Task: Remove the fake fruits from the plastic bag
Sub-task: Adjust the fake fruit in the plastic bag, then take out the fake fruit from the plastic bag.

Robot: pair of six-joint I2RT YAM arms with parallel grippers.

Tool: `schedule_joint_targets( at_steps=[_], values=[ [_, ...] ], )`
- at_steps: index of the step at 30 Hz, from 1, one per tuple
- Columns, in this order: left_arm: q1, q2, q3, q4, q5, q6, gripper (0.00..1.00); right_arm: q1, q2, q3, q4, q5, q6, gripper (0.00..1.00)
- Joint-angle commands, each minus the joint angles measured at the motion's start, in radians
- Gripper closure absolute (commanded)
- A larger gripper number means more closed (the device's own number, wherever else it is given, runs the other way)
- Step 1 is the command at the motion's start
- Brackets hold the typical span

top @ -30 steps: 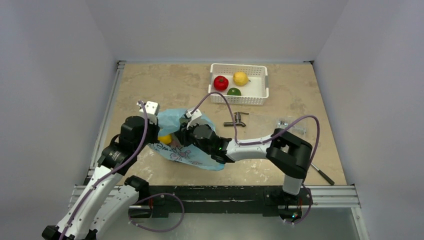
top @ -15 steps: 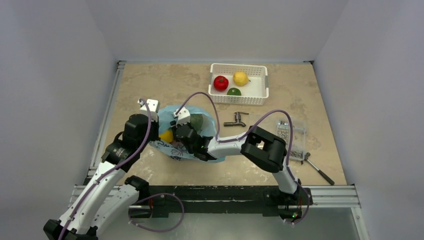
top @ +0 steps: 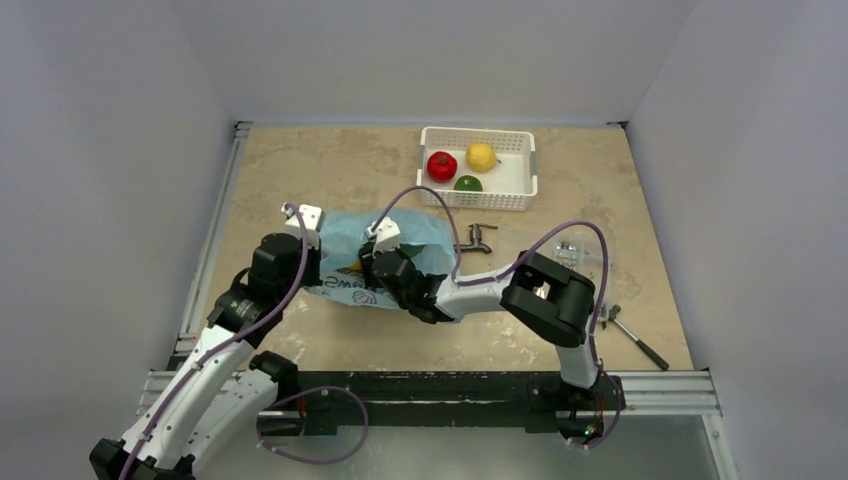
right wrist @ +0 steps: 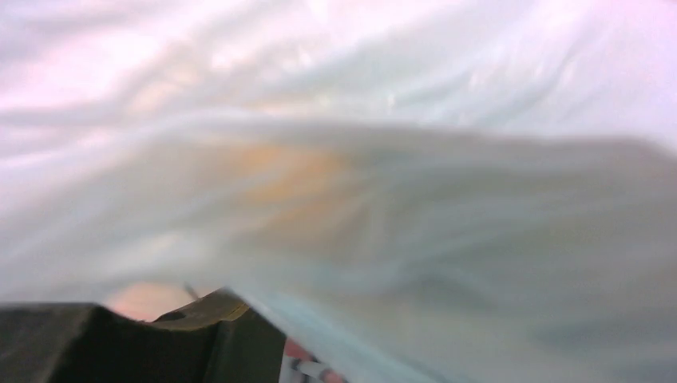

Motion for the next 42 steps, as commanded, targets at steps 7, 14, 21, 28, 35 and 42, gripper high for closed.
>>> schedule_joint_targets(
  at_steps=[7, 14, 21, 28, 35, 42],
  values=[
    [-0.005, 0.004, -0.004, 0.121, 0.168, 0.004, 1.0, -0.005, 0.036, 0.079, 0.222, -0.291, -0.127, 0.38],
    [-0.004, -0.019, -0.014, 0.14, 0.194, -0.001, 1.0, -0.019, 0.197, 0.223, 0.199, -0.235, -0.154, 0.19],
    [-0.005, -0.024, -0.011, 0.13, 0.183, -0.006, 1.0, -0.019, 0.293, 0.257, 0.172, -0.159, -0.183, 0.27],
    [-0.004, -0.022, -0.002, 0.091, 0.054, -0.01, 1.0, -0.019, 0.249, 0.246, 0.148, -0.129, -0.183, 0.65],
    [-0.004, -0.012, 0.004, 0.06, -0.013, -0.005, 1.0, -0.018, 0.037, 0.129, 0.12, -0.175, -0.113, 0.89],
    [-0.004, -0.019, 0.003, 0.069, 0.009, -0.006, 1.0, -0.019, -0.144, -0.018, 0.083, -0.373, 0.048, 0.98]
  ],
)
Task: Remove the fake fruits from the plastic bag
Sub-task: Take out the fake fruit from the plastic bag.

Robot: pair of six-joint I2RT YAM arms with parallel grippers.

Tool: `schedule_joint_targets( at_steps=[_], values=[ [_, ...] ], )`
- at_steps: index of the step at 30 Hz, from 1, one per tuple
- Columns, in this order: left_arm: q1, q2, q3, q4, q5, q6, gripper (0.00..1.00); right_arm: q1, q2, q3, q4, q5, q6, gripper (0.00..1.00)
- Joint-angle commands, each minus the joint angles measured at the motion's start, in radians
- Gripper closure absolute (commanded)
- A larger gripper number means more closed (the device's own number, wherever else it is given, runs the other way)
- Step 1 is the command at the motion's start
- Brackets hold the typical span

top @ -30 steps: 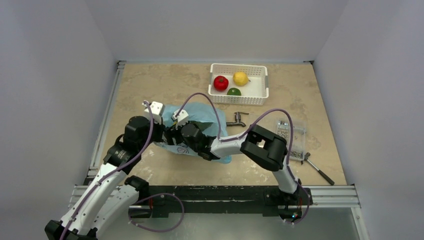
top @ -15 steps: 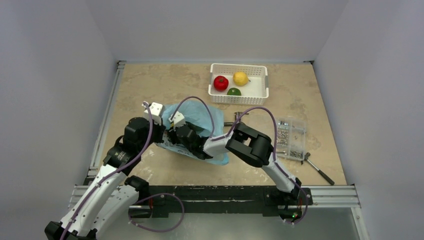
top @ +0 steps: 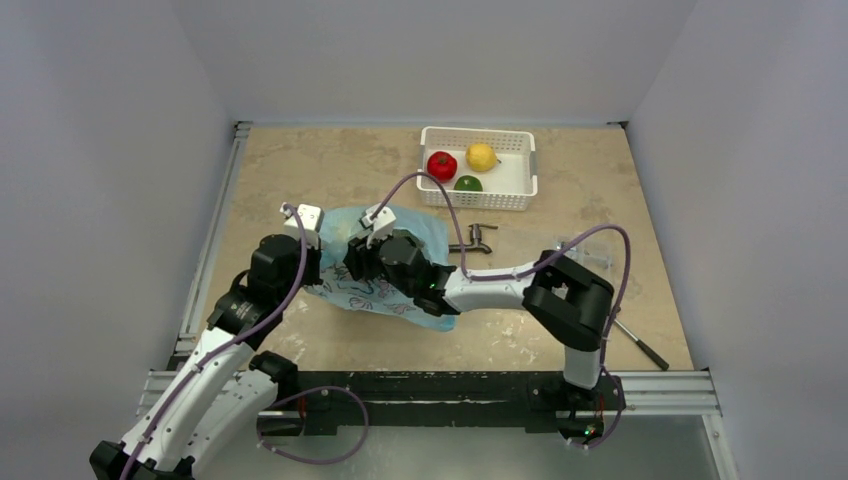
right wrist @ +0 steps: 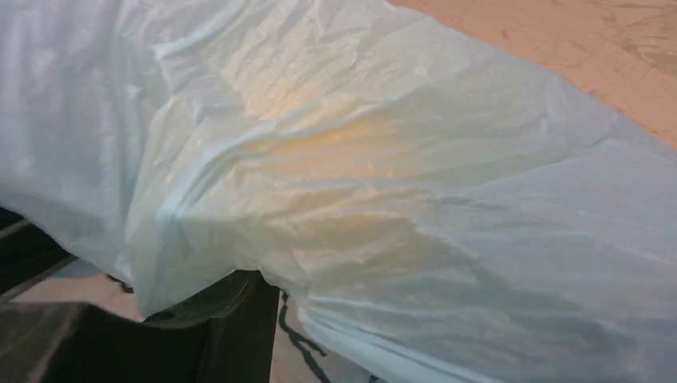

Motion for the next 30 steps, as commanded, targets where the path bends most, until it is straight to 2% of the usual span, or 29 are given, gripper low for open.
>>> schedule_joint_targets(
  at_steps=[1, 7, 16, 25, 30],
  values=[
    [-0.004, -0.015, 0.017, 0.026, -0.001, -0.004, 1.0, 0.002, -0.102, -0.066, -0.017, -0.141, 0.127, 1.0],
    [-0.004, -0.06, 0.011, 0.037, -0.013, -0.009, 1.0, 0.001, -0.198, -0.143, -0.065, -0.203, 0.145, 1.0],
    [-0.003, -0.217, -0.039, 0.144, 0.035, -0.017, 1.0, 0.001, -0.302, -0.215, -0.281, -0.065, 0.117, 1.0],
    [-0.003, -0.071, 0.024, 0.034, -0.007, -0.002, 1.0, -0.001, -0.575, -0.169, -0.425, 0.016, 0.105, 1.0],
    [-0.002, -0.07, 0.019, 0.041, 0.02, 0.001, 1.0, -0.069, -0.637, -0.09, -0.449, 0.023, 0.104, 1.0]
  ],
)
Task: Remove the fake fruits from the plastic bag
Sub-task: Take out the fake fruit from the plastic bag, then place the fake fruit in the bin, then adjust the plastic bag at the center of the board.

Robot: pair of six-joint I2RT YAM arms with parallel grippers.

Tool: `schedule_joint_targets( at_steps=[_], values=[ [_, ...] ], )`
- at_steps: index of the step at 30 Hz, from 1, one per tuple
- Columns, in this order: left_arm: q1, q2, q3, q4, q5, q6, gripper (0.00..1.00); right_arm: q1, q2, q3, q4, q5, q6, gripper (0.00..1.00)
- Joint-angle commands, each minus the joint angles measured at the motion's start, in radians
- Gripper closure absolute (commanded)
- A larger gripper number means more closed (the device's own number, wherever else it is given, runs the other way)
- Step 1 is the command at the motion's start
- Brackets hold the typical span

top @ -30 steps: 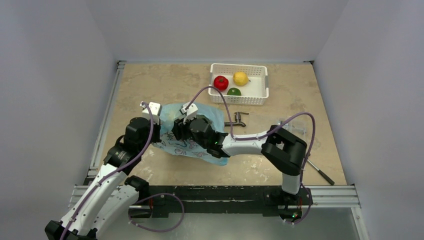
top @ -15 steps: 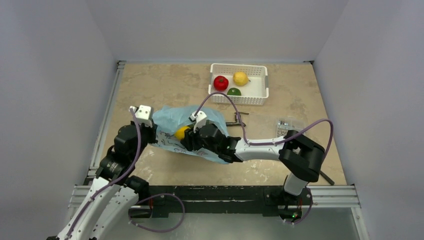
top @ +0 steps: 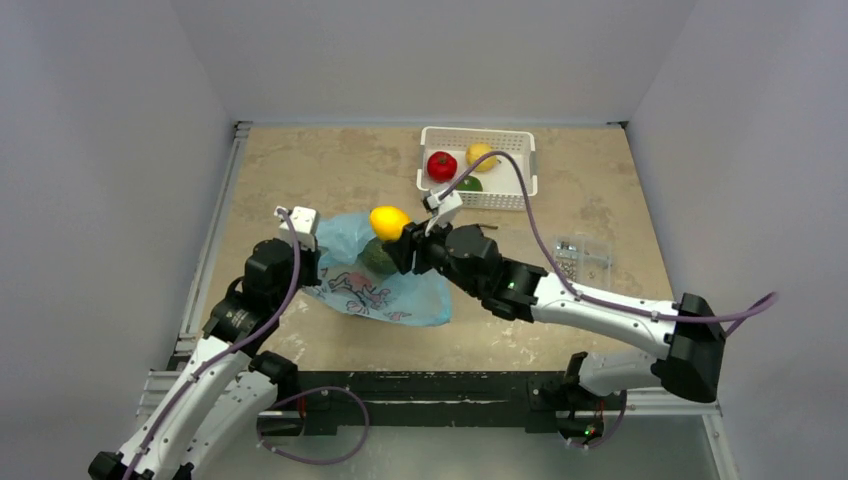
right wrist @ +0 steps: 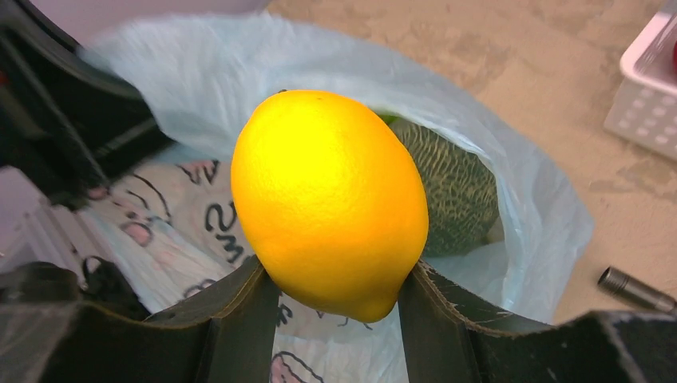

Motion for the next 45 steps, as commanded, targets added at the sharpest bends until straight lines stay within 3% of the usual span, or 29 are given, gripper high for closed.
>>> schedule_joint_targets(
  at_steps=[1, 4, 9, 16, 18, 23, 27, 31, 37, 45],
  values=[
    [-0.004, -0.015, 0.038, 0.013, 0.014, 0.001, 1.0, -0.091, -0.035, 0.106, -0.022, 0.051, -0.003, 1.0],
    [-0.004, -0.018, 0.037, 0.009, 0.022, 0.003, 1.0, -0.211, 0.014, 0.165, -0.017, 0.1, 0.011, 1.0],
    [-0.004, -0.03, 0.034, 0.014, 0.047, 0.007, 1.0, -0.406, 0.23, 0.308, -0.047, 0.207, -0.014, 1.0],
    [-0.004, -0.034, 0.032, 0.012, 0.059, 0.014, 1.0, -0.6, 0.589, 0.58, -0.236, 0.138, -0.041, 0.93],
    [-0.004, -0.03, 0.032, 0.012, 0.066, 0.015, 1.0, -0.619, 0.65, 0.618, -0.265, 0.132, -0.051, 0.83],
    [-0.004, -0.021, 0.033, 0.018, 0.092, 0.018, 1.0, -0.625, 0.703, 0.628, -0.256, 0.131, -0.103, 0.46],
    [-0.005, -0.013, 0.037, 0.021, 0.11, 0.018, 1.0, -0.625, 0.698, 0.645, -0.298, 0.142, -0.125, 0.24],
    [-0.004, -0.016, 0.037, 0.02, 0.107, 0.02, 1.0, -0.616, 0.653, 0.62, -0.321, 0.148, -0.133, 0.15],
    [-0.004, -0.019, 0.036, 0.02, 0.107, 0.021, 1.0, -0.522, 0.493, 0.504, -0.332, 0.11, -0.133, 0.14],
    [-0.005, -0.012, 0.052, 0.014, 0.1, 0.0, 1.0, -0.273, 0.15, 0.24, -0.251, -0.014, -0.113, 0.3]
  ],
)
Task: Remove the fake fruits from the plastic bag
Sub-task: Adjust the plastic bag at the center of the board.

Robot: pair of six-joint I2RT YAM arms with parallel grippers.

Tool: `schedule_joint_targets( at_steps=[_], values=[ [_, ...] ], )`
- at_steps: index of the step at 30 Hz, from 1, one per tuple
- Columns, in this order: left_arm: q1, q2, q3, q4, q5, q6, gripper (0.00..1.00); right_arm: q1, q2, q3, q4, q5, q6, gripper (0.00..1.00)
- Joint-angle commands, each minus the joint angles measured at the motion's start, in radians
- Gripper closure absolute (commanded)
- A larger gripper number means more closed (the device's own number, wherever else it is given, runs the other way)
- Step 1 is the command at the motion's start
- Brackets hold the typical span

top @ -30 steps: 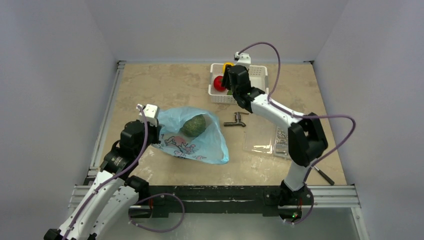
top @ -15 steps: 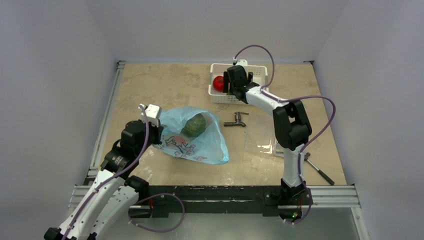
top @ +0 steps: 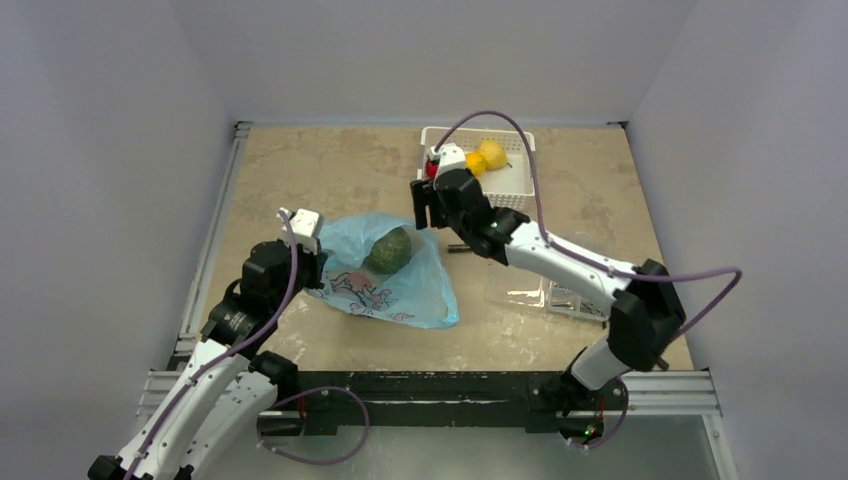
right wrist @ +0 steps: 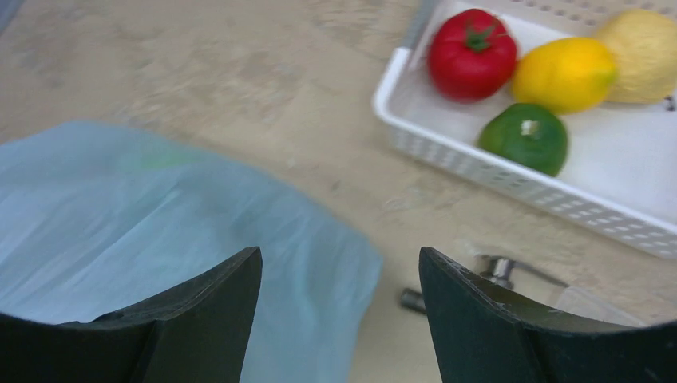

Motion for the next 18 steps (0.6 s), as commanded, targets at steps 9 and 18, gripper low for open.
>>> schedule_joint_targets(
  at_steps=[9, 18],
  values=[
    [-0.002, 0.088, 0.209, -0.013, -0.004, -0.056, 1.0, 0.262, -0.441, -0.313, 0.236, -0.25, -0.005, 0.39],
    [-0.04, 0.312, 0.575, -0.063, 0.451, -0.225, 1.0, 0.262, -0.214, -0.39, 0.482, -0.44, 0.141, 0.65]
  ],
)
